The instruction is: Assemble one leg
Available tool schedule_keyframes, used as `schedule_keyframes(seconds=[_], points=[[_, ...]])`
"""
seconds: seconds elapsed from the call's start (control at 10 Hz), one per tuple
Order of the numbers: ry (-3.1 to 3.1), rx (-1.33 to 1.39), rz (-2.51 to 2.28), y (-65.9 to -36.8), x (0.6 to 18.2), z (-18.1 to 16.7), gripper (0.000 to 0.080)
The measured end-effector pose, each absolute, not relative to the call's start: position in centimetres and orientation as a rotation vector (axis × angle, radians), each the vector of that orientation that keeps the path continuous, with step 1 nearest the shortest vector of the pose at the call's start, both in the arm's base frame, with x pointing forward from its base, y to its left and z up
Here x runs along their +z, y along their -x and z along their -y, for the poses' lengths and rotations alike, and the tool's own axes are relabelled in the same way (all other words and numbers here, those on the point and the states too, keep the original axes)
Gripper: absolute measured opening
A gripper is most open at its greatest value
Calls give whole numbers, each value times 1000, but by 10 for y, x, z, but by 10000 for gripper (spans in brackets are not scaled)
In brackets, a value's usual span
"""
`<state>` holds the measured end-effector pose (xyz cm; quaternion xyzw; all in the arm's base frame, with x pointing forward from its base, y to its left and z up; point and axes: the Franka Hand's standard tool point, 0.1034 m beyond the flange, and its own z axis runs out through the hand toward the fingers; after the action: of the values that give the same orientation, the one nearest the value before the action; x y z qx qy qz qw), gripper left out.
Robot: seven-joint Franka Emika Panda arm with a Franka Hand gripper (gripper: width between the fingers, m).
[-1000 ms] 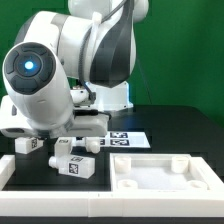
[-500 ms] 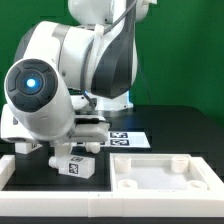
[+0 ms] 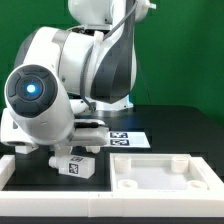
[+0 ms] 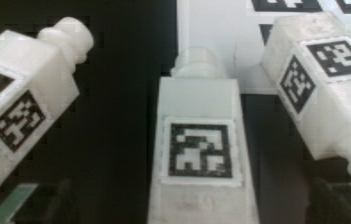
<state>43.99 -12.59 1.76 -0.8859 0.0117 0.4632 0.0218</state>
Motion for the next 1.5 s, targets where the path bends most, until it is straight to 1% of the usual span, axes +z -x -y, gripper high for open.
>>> schedule_keyframes(seconds=[0.1, 0.2, 0.3, 0.4, 0.5, 0.6, 0.7, 0.8, 0.9, 1.0, 1.1, 1.2, 1.3, 1.4, 1.5], points=[[2745, 1435, -36, -440, 17, 126, 525], [2745, 1435, -36, -440, 17, 126, 369], [2745, 1435, -36, -440, 17, 126, 369], [2748, 1432, -20, -442, 20, 125, 283], [2761, 1400, 17, -450, 31, 120, 283], [2779, 1368, 37, -459, 48, 113, 283], [2797, 1345, 36, -467, 73, 102, 283], [2790, 1365, 16, -469, 92, 94, 283], [2802, 1345, 17, -472, 90, 95, 283], [2878, 1207, 31, -483, 84, 98, 283], [2933, 1076, 38, -484, 87, 98, 284], [2971, 999, -1, -487, 91, 91, 284], [3011, 872, -12, -502, 105, 65, 284], [3007, 739, -43, -516, 127, 37, 284], [3030, 616, -45, -525, 137, 29, 284]])
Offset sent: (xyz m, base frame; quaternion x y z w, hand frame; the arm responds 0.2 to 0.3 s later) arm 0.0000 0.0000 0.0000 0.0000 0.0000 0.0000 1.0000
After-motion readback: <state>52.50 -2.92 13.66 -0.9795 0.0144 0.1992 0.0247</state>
